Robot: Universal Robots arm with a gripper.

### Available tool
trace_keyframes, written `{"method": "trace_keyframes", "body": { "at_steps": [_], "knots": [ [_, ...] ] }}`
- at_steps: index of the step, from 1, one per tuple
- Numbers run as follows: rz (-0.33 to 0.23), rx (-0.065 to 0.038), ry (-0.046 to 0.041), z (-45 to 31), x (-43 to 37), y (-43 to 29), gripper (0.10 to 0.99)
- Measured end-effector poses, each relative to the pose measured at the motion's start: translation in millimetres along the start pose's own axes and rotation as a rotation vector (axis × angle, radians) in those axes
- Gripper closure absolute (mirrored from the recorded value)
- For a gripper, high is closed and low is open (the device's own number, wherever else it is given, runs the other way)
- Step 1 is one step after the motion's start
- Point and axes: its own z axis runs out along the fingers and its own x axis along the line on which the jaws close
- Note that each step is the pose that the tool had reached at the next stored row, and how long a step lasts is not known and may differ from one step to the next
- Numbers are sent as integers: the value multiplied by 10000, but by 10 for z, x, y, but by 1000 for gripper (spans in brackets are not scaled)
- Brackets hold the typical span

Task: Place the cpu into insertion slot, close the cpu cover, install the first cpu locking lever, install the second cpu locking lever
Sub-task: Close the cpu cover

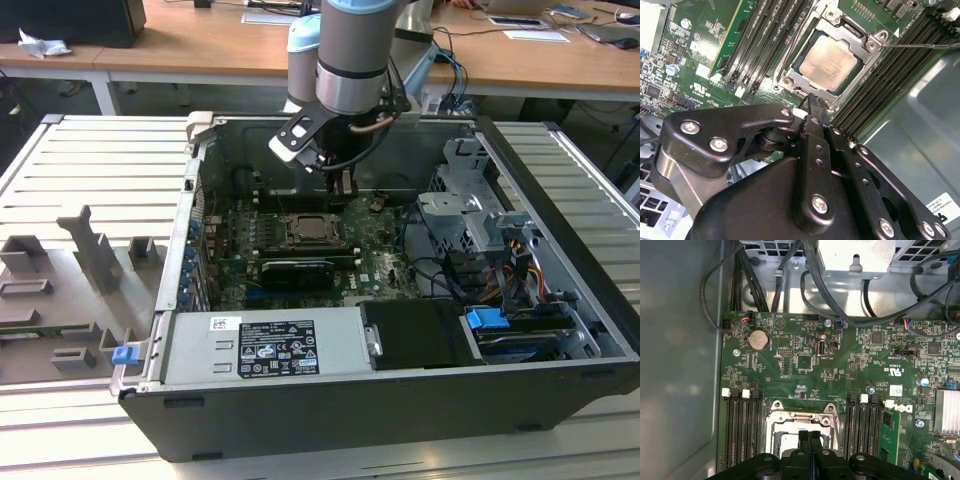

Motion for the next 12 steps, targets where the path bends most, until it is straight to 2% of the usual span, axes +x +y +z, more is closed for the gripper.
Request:
{"method": "trace_keyframes", "body": {
  "at_steps": [12],
  "knots": [
    [0,0,1,73,4,-49,980]
  ]
}}
